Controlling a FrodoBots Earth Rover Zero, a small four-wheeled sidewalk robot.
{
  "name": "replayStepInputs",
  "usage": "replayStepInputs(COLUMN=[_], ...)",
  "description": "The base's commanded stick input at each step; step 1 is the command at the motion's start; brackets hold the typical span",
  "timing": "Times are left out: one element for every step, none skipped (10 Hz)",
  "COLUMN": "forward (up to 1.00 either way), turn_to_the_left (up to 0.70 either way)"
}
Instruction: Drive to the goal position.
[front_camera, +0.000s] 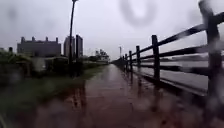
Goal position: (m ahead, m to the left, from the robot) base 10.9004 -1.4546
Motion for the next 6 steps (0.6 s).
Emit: replayStepInputs(forward=[1.0,1.0,1.0,1.0,1.0,1.0], turn_to_the_left=[0.0,0.0,0.0,0.0,0.0,0.0])
